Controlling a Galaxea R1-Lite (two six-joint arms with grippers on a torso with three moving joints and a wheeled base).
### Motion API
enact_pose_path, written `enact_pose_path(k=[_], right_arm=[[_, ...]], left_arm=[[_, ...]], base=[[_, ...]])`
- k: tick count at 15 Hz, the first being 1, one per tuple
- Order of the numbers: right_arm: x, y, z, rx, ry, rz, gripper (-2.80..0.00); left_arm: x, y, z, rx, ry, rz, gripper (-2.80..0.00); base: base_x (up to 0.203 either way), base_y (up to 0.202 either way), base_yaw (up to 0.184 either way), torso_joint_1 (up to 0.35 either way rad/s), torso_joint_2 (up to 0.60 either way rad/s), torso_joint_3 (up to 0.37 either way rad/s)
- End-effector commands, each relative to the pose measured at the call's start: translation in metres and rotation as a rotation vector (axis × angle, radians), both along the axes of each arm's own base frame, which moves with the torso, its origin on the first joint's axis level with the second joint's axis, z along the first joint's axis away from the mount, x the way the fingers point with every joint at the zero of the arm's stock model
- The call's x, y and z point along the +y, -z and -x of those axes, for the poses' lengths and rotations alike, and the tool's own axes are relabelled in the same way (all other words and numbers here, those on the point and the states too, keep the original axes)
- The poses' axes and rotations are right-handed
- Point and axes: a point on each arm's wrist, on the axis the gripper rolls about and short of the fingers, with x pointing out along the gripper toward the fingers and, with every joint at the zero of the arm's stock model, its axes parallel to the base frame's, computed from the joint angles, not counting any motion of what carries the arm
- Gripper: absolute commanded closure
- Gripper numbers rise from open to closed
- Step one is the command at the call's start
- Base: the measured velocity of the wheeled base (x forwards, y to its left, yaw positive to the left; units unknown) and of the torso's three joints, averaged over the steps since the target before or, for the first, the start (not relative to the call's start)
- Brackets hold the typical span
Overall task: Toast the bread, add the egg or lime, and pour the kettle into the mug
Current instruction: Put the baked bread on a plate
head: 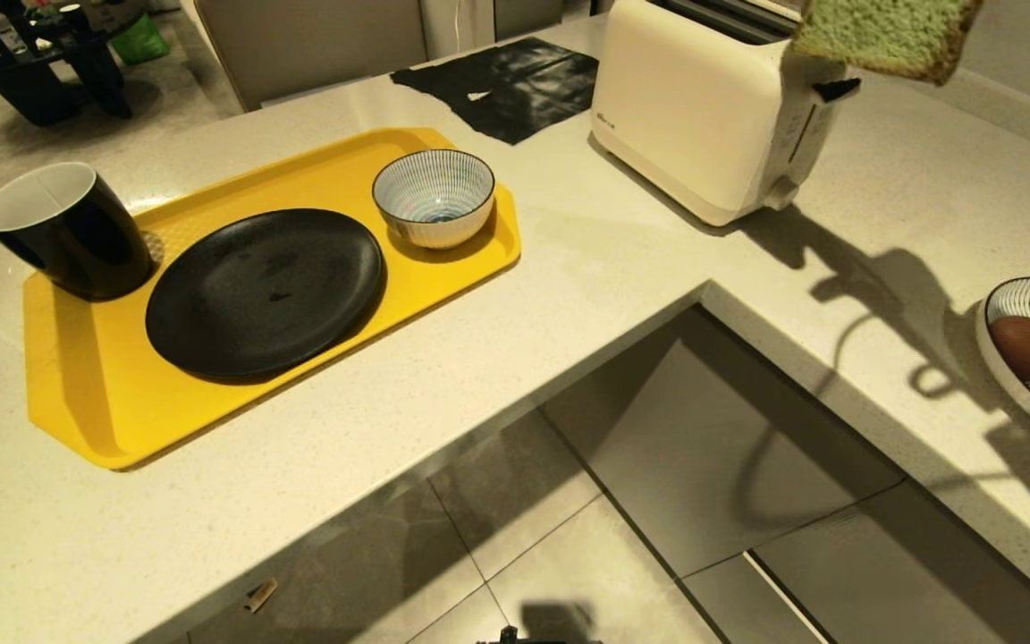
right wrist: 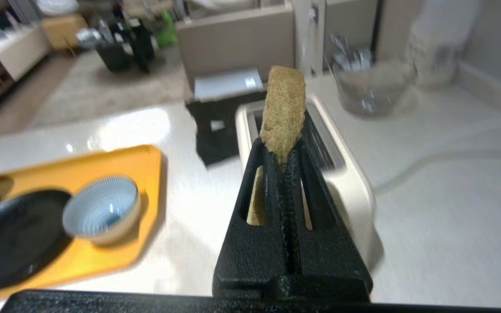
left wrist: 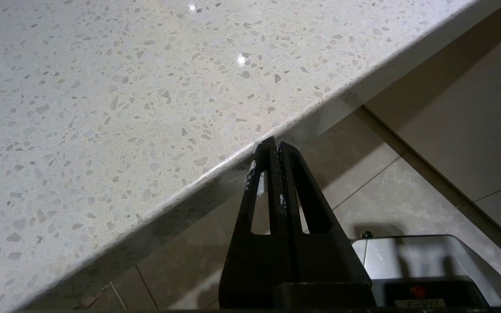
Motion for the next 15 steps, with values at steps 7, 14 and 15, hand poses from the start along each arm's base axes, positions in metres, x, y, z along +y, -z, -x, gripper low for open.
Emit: enact_pose_path(k=[7, 14, 15], right_arm=[[-0.020, 0.018, 0.067, 0.119, 0.038, 0.060, 0.00], [-0.016, 0.035, 0.052, 0.198, 0.025, 0.076, 0.00], [-0.016, 0.034, 0.052, 0.197, 0.025, 0.071, 0.00]], left_arm=[[0.000, 0.000, 0.000, -0.001, -0.001, 0.017, 0.00], [0.000, 0.000, 0.000, -0.001, -0.001, 0.017, 0.00], [0.000, 0.000, 0.000, -0.001, -0.001, 0.017, 0.00]], base=[[0.000, 0.000, 0.000, 0.000, 0.00, 0.000], [0.000, 0.000, 0.000, 0.000, 0.00, 0.000], [0.000, 0.000, 0.000, 0.000, 0.00, 0.000]])
